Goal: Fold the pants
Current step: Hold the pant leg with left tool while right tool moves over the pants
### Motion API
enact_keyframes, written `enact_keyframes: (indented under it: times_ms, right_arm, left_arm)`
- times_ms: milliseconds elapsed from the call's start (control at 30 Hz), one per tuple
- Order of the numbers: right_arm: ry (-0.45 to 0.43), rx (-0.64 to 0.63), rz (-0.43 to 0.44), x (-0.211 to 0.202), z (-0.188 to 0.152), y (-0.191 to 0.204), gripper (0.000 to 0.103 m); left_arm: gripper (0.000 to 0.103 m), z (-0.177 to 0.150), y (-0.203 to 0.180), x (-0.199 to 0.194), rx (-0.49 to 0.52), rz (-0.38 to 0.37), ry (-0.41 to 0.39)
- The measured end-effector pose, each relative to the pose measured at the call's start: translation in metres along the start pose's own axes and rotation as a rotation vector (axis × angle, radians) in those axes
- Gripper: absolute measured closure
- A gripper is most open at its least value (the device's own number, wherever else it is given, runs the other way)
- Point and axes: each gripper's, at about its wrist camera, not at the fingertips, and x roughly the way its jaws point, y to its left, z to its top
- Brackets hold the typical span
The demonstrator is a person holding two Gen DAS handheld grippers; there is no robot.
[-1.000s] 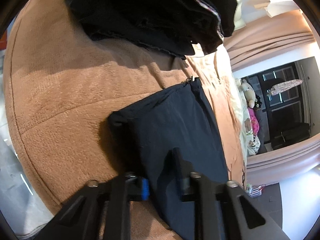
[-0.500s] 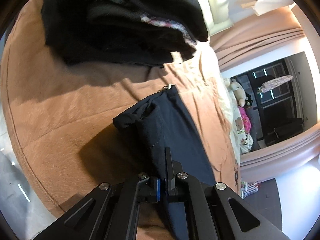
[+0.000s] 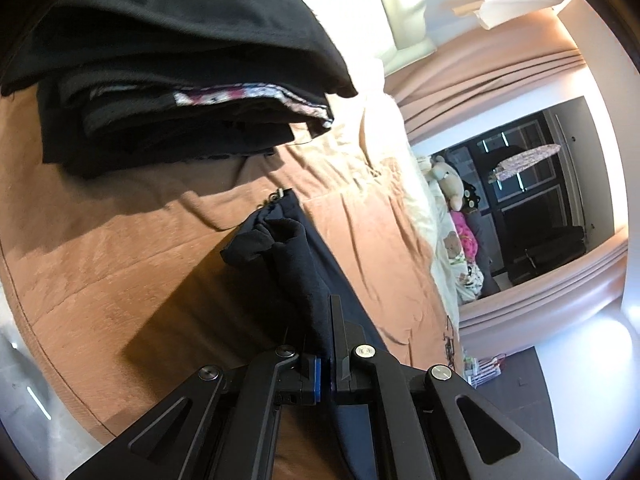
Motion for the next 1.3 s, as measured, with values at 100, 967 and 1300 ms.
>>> enact_keyframes:
  times_ms: [100, 967, 1300]
  right_arm:
    - [0.021, -0.026, -0.004, 0.014, 0.0, 0.003, 0.062]
    - [0.139, -0.077, -0.061, 0.082, -0.001, 0.002, 0.072]
    - [0.16, -0.063, -0.112, 0.139, 0.028, -0.004, 0.075]
  left_arm:
    - [0.101, 0.001, -0.004, -0.001, 0.006, -0.011, 0.001]
    - [0.101, 0.005, 0.012, 0.002, -0.028, -0.011, -0.003]
    - [0.101, 0.002, -0.001, -0.007, -0.012, -0.032, -0.007]
